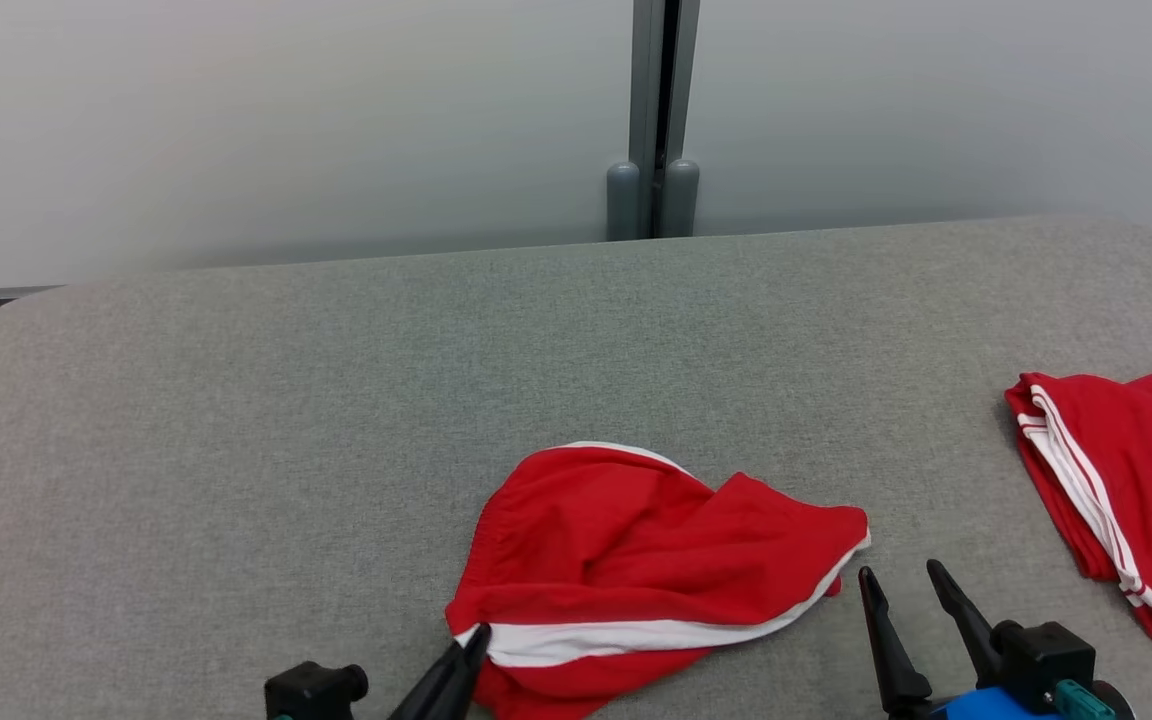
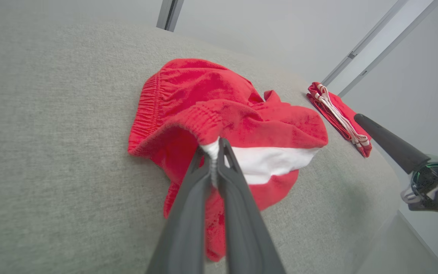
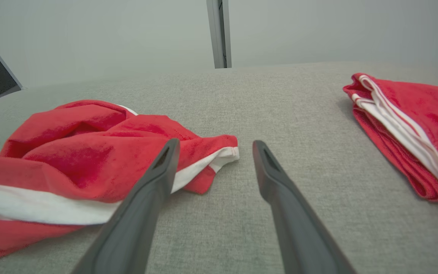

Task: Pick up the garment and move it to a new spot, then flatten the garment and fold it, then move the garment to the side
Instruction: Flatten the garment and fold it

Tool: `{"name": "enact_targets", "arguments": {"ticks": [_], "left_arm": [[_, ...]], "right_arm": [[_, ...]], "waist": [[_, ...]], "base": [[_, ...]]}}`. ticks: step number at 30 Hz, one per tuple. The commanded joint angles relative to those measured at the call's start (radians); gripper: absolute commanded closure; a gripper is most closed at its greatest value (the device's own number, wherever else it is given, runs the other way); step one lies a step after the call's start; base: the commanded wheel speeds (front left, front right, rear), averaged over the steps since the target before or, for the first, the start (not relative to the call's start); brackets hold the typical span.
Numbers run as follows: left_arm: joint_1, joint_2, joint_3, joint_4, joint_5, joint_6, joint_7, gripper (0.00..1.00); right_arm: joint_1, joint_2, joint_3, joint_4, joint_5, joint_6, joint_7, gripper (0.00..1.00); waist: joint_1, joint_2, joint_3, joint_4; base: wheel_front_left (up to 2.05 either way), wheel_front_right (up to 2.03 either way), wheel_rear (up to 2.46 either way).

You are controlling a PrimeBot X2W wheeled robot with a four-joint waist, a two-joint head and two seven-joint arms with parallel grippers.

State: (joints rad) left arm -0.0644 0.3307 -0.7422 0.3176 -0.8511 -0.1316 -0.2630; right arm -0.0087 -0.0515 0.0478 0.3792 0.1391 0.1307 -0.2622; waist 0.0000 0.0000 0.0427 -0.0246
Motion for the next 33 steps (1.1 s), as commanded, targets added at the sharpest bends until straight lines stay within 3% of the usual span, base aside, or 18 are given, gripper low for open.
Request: {"name": "enact_targets", "arguments": {"ticks": [1, 14, 25, 33], "left_arm": [[-0.012, 0.006, 0.032, 0.006, 0.016, 0.002, -0.002, 1.00], [-0.012, -0.002, 0.126, 0.029, 0.077, 0.002, -0.002, 1.00], [0.013, -0.016, 0.133, 0.024, 0.093, 0.002, -0.002, 1.00], [0.006, -0.007, 0.127, 0.017, 0.096, 0.002, -0.002, 1.00]], "right_arm": [[-0.006, 0.000, -0.002, 0.012, 0.001, 0.000, -0.003, 0.00], [-0.056, -0.001, 0.050, 0.187, -0.015, 0.000, -0.003, 0.00], [0.064, -0.001, 0.070, 0.100, 0.071, 0.000, -0.003, 0.00], [0.053, -0.001, 0.069, 0.133, 0.118, 0.000, -0.003, 0.00]], "waist": [[0.0000, 0.0000, 0.003, 0.008], [0.0000, 0.0000, 0.033, 0.052], [0.0000, 0.0000, 0.032, 0.044], [0.0000, 0.0000, 0.040, 0.039]], "base": [[0.00, 0.00, 0.00], [0.00, 0.00, 0.00], [0.00, 0.00, 0.00], [0.00, 0.00, 0.00]]}}
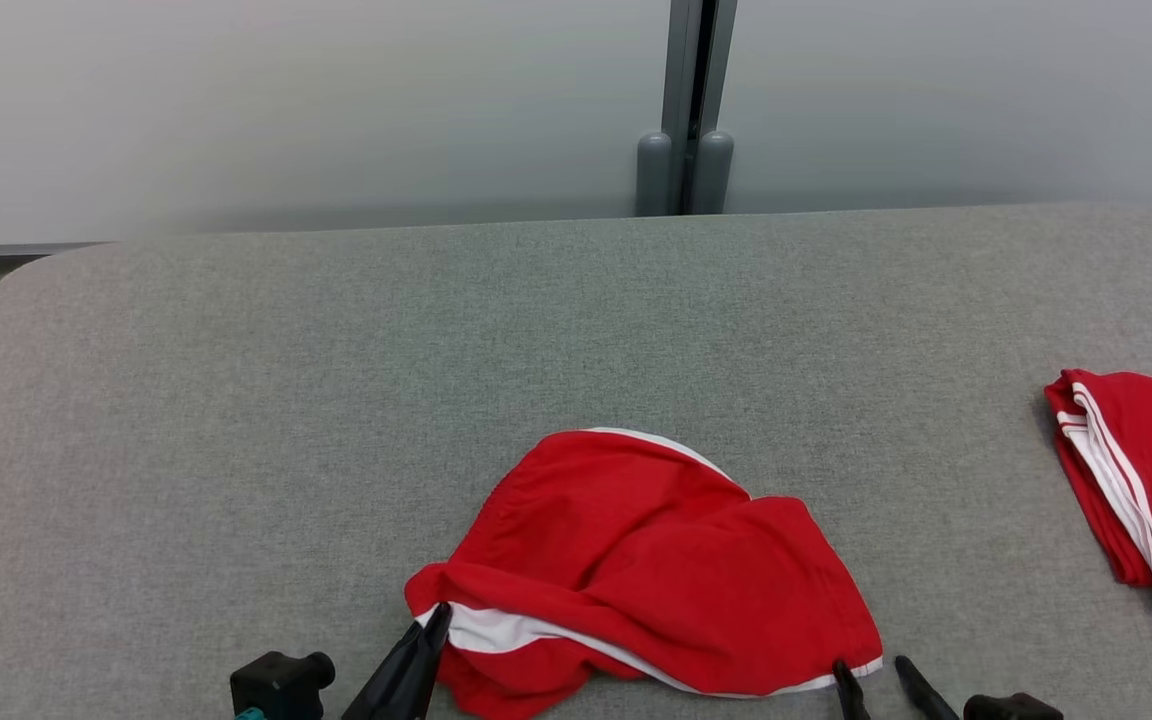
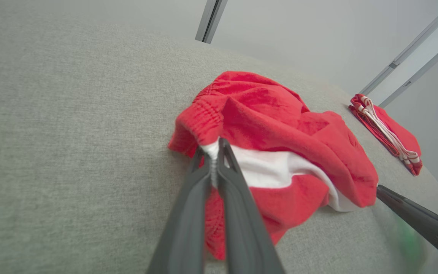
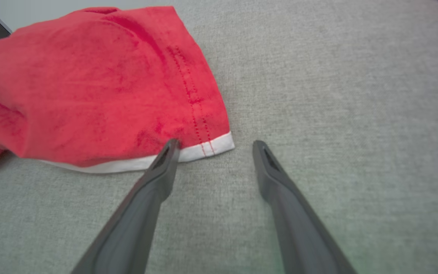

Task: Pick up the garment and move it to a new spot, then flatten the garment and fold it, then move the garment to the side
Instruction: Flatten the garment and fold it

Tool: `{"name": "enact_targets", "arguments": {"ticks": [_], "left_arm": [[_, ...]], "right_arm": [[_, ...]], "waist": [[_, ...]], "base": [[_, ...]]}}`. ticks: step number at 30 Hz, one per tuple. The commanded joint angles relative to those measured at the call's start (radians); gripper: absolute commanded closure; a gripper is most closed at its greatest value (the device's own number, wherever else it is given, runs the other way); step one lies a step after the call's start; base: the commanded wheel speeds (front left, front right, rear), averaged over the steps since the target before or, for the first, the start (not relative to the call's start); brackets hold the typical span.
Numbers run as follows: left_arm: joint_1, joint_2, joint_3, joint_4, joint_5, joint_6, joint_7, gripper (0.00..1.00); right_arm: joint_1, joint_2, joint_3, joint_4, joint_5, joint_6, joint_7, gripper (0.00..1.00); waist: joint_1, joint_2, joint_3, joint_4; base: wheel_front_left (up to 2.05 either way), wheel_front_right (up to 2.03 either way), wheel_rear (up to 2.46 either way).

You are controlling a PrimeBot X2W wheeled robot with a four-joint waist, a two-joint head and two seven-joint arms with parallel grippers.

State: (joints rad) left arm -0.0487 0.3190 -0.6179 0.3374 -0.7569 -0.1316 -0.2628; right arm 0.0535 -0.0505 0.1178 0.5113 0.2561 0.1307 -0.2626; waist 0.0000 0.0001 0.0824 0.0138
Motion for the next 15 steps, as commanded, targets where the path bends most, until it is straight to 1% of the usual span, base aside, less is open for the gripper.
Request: {"name": "enact_targets", "arguments": {"ticks": [1, 5, 6, 7, 8, 11, 15], "left_arm": [[-0.013, 0.006, 0.001, -0.003, 0.002, 0.002, -0.002, 1.00], [-0.015, 0.012, -0.007, -0.001, 0.002, 0.002, -0.002, 1.00], [-0.015, 0.012, -0.009, 0.001, 0.001, 0.002, -0.002, 1.00], [-0.013, 0.014, -0.011, 0.001, -0.001, 0.002, -0.002, 1.00], [-0.011, 0.015, -0.012, 0.003, -0.003, 0.002, -0.002, 1.00], [-0.004, 0.016, -0.010, 0.007, -0.005, 0.002, -0.002, 1.00], [-0.005, 0.017, -0.008, -0.006, 0.005, 0.002, -0.002, 1.00]], "right_arm": [[-0.018, -0.002, -0.002, 0.006, 0.005, 0.000, -0.003, 0.00], [-0.039, -0.002, 0.013, 0.053, 0.007, 0.000, 0.000, 0.00], [-0.043, -0.002, 0.016, 0.063, 0.009, 0.000, 0.001, 0.53], [-0.046, -0.001, 0.021, 0.078, 0.003, 0.000, 0.001, 0.73], [-0.048, -0.001, 0.025, 0.093, 0.004, 0.000, 0.002, 1.00], [-0.049, 0.001, 0.017, 0.100, 0.001, 0.000, 0.003, 1.00], [-0.048, -0.002, 0.000, 0.037, 0.010, 0.000, -0.002, 1.00]], "waist": [[0.0000, -0.0001, 0.002, 0.002], [0.0000, -0.0001, 0.005, 0.012], [0.0000, -0.0001, 0.005, 0.014], [0.0000, -0.0001, 0.004, 0.017], [0.0000, -0.0001, 0.003, 0.019], [0.0000, -0.0001, -0.001, 0.023], [0.0000, -0.0001, -0.016, 0.023]], "base": [[0.00, 0.00, 0.00], [0.00, 0.00, 0.00], [0.00, 0.00, 0.00], [0.00, 0.00, 0.00], [0.00, 0.00, 0.00], [0.00, 0.00, 0.00], [0.00, 0.00, 0.00]]}}
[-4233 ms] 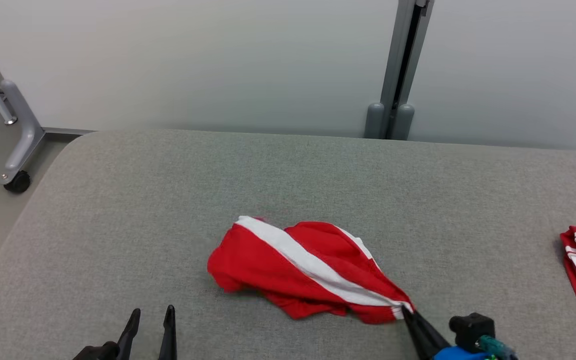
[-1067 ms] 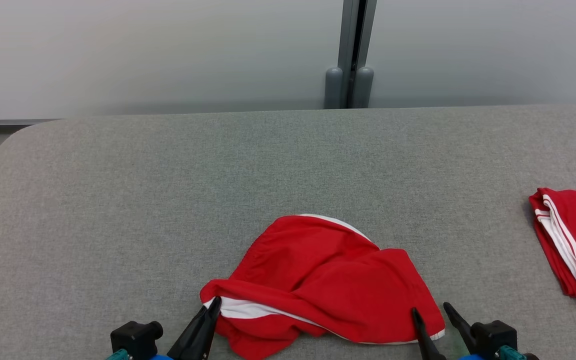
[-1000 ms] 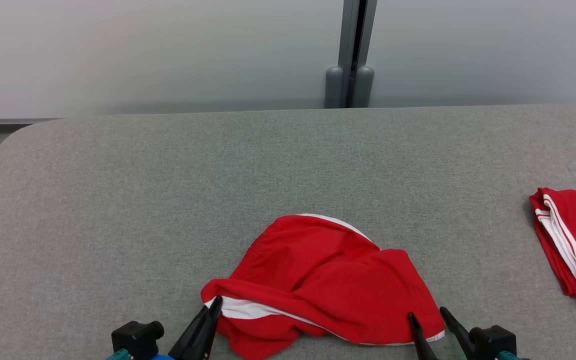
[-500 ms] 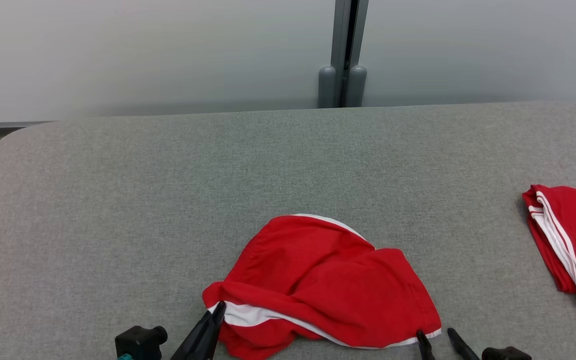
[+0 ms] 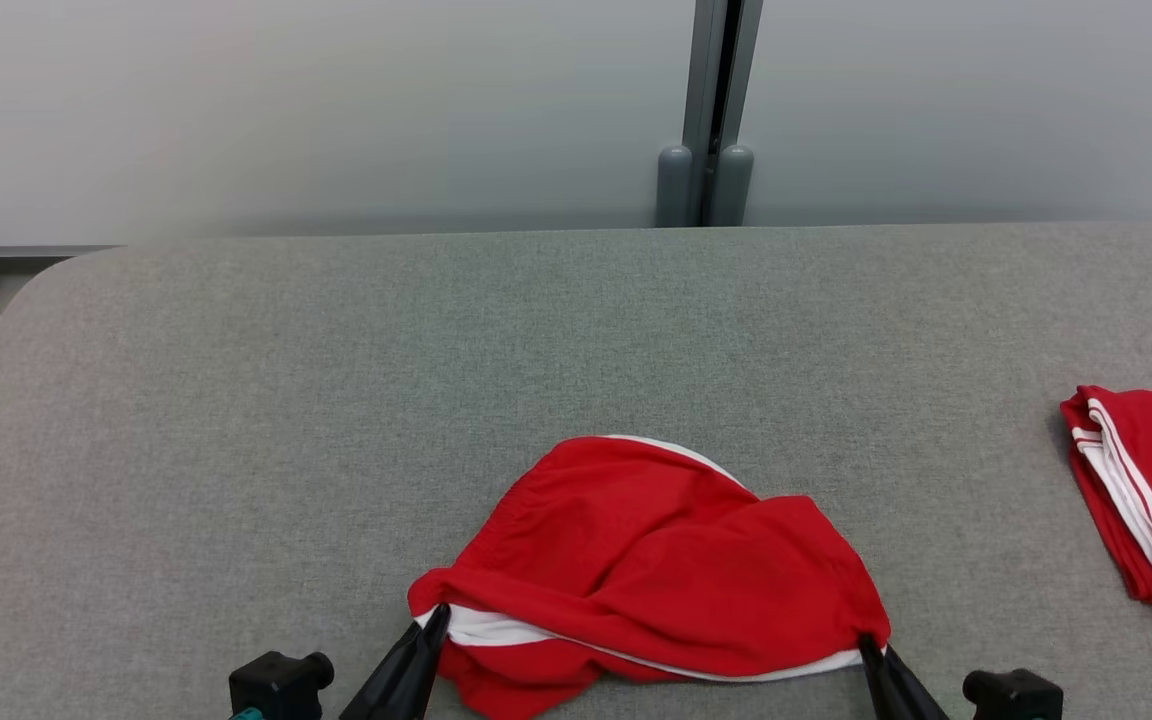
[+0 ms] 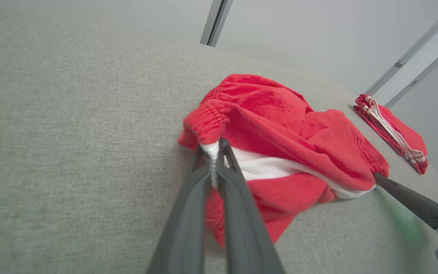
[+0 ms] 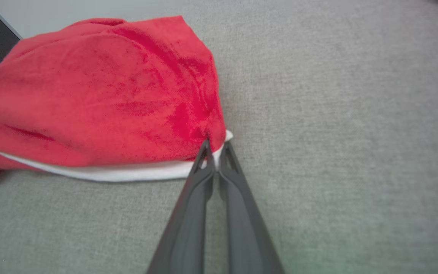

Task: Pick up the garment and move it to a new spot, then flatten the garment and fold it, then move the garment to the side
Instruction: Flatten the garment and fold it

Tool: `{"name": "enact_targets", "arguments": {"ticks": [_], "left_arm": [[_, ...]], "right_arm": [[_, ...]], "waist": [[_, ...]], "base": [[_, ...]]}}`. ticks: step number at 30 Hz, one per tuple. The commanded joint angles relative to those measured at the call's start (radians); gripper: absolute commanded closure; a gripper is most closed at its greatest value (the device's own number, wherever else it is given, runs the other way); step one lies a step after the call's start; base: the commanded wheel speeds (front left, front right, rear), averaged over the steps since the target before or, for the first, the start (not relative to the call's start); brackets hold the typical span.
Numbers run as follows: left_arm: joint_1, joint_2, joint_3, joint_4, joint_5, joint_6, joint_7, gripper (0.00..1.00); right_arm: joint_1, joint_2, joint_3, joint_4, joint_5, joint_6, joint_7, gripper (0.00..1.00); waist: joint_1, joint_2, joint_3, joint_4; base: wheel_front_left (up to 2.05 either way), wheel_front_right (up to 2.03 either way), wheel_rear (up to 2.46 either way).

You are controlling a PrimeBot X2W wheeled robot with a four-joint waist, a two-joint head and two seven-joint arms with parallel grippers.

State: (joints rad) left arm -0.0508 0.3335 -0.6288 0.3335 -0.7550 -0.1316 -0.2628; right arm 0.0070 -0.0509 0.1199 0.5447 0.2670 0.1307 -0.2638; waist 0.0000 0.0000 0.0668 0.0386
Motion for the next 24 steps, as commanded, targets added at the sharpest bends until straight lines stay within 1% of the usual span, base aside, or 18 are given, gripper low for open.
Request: {"name": "enact_targets", "arguments": {"ticks": [1, 4, 8, 11, 13, 16, 20, 24], "left_arm": [[-0.006, 0.002, 0.000, -0.009, 0.007, 0.002, -0.002, 1.00], [-0.026, 0.012, -0.003, -0.044, 0.020, 0.002, -0.002, 1.00], [-0.077, 0.045, -0.008, -0.119, 0.041, 0.002, -0.002, 1.00], [-0.147, 0.087, -0.005, -0.189, 0.051, 0.002, -0.003, 1.00], [-0.203, 0.129, -0.008, -0.231, 0.051, 0.002, -0.002, 1.00], [-0.297, 0.190, -0.005, -0.288, 0.023, 0.002, -0.002, 1.00], [-0.419, 0.277, -0.019, -0.329, -0.027, 0.002, 0.002, 1.00], [-0.530, 0.322, -0.016, -0.328, -0.116, 0.002, 0.040, 1.00]], "right_arm": [[-0.004, -0.001, -0.002, -0.022, 0.007, 0.000, -0.001, 1.00], [-0.026, -0.001, 0.010, -0.116, 0.053, 0.000, 0.000, 1.00], [-0.076, -0.002, 0.017, -0.242, 0.114, 0.000, 0.000, 1.00], [-0.145, -0.002, 0.010, -0.326, 0.142, 0.000, 0.000, 1.00], [-0.192, -0.002, 0.005, -0.367, 0.152, 0.000, 0.000, 1.00], [-0.274, -0.006, 0.000, -0.417, 0.151, 0.000, 0.000, 1.00], [-0.382, -0.042, -0.012, -0.472, 0.163, 0.000, 0.023, 1.00], [-0.490, -0.080, -0.018, -0.503, 0.139, 0.000, 0.086, 1.00]], "waist": [[0.0000, 0.0000, -0.006, -0.003], [0.0000, 0.0000, -0.029, -0.009], [0.0000, 0.0000, -0.058, -0.017], [0.0000, 0.0000, -0.072, -0.019], [0.0000, 0.0000, -0.081, -0.019], [0.0000, 0.0000, -0.092, -0.020], [0.0000, 0.0000, -0.101, -0.020], [0.0000, 0.0000, -0.088, -0.024]], "base": [[0.00, 0.00, 0.00], [0.00, 0.00, 0.00], [0.00, 0.00, 0.00], [0.00, 0.00, 0.00], [0.00, 0.00, 0.00], [0.00, 0.00, 0.00], [0.00, 0.00, 0.00], [0.00, 0.00, 0.00]]}}
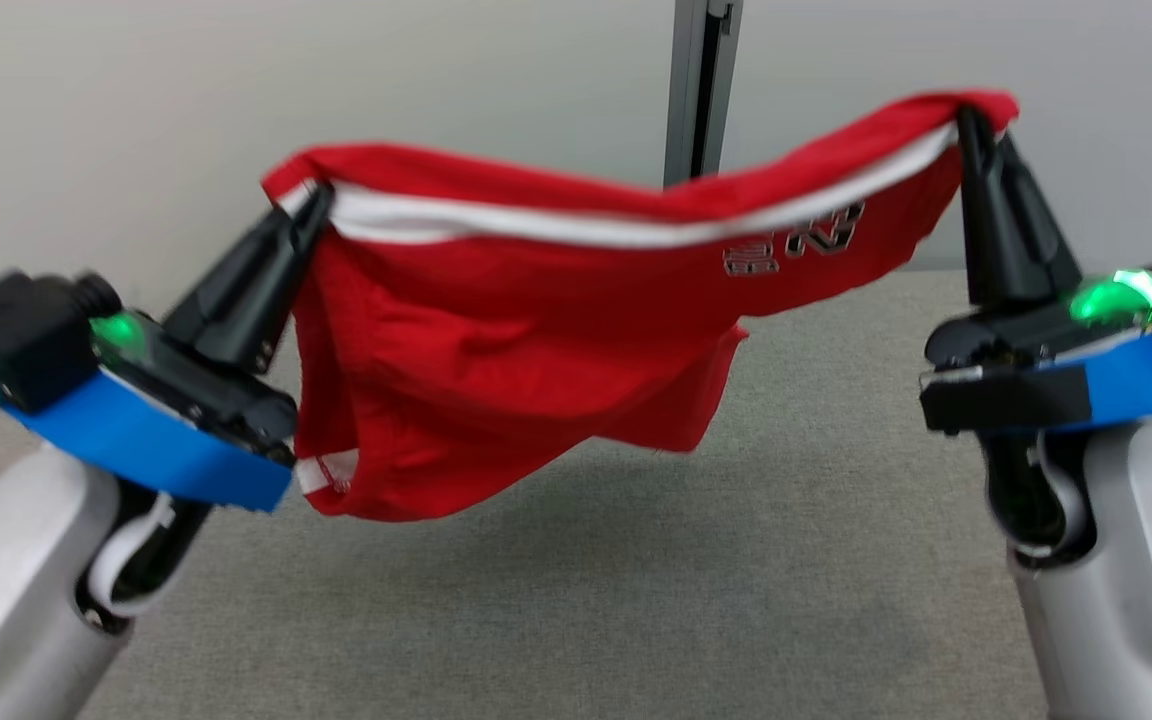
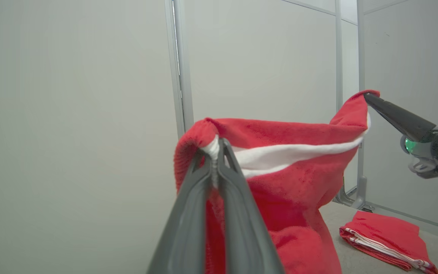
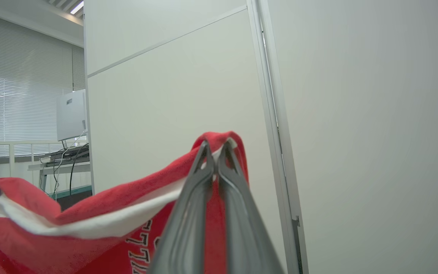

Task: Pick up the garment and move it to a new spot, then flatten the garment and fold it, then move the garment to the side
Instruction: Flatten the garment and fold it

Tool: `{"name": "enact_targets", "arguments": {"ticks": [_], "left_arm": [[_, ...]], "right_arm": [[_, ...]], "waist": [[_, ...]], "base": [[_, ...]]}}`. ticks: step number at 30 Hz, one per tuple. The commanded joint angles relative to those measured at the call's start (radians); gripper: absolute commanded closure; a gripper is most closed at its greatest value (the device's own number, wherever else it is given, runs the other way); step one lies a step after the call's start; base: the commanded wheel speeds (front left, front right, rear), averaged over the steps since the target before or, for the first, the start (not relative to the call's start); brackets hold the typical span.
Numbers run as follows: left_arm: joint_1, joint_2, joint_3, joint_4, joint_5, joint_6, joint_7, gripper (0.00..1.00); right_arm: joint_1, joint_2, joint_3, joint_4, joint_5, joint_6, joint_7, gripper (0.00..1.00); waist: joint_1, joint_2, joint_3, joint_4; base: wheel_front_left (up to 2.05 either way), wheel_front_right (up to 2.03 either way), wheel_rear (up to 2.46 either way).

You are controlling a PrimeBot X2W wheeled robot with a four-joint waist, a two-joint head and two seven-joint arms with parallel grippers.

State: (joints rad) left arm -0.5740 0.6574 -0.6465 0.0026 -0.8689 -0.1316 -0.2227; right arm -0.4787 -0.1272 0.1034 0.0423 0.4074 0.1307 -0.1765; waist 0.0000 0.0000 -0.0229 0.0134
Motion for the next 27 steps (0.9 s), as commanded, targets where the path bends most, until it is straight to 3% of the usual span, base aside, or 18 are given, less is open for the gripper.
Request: {"name": "enact_targets", "arguments": {"ticks": [1, 6, 13, 18, 22, 27], "left_arm": [[-0.025, 0.004, -0.002, 0.017, -0.021, 0.002, 0.016, 1.00], [-0.127, 0.009, -0.024, 0.089, -0.072, 0.002, 0.039, 1.00], [-0.320, -0.031, -0.057, 0.237, -0.083, 0.002, -0.023, 1.00], [-0.400, -0.083, -0.025, 0.281, -0.092, 0.002, -0.042, 1.00], [-0.302, -0.127, 0.033, 0.261, -0.097, 0.002, -0.042, 1.00], [-0.101, -0.169, 0.021, 0.267, -0.120, 0.002, -0.042, 1.00]], "right_arm": [[-0.028, -0.009, 0.000, 0.006, -0.011, 0.000, 0.017, 1.00], [-0.161, -0.009, 0.016, 0.082, -0.064, 0.000, 0.065, 1.00], [-0.413, 0.020, 0.017, 0.275, -0.213, 0.000, -0.001, 1.00], [-0.538, 0.054, -0.054, 0.376, -0.271, 0.000, -0.062, 1.00], [-0.473, 0.064, -0.081, 0.420, -0.272, 0.000, -0.082, 1.00], [-0.295, 0.068, -0.109, 0.426, -0.230, 0.000, -0.089, 1.00]], "waist": [[0.0000, 0.0000, 0.009, 0.000], [0.0000, 0.0000, 0.079, -0.008], [0.0000, 0.0000, 0.213, -0.011], [0.0000, 0.0000, 0.255, -0.013], [0.0000, 0.0000, 0.246, -0.022], [0.0000, 0.0000, 0.213, -0.032]], "base": [[0.00, 0.00, 0.00], [0.00, 0.00, 0.00], [0.00, 0.00, 0.00], [0.00, 0.00, 0.00], [0.00, 0.00, 0.00], [0.00, 0.00, 0.00]]}}
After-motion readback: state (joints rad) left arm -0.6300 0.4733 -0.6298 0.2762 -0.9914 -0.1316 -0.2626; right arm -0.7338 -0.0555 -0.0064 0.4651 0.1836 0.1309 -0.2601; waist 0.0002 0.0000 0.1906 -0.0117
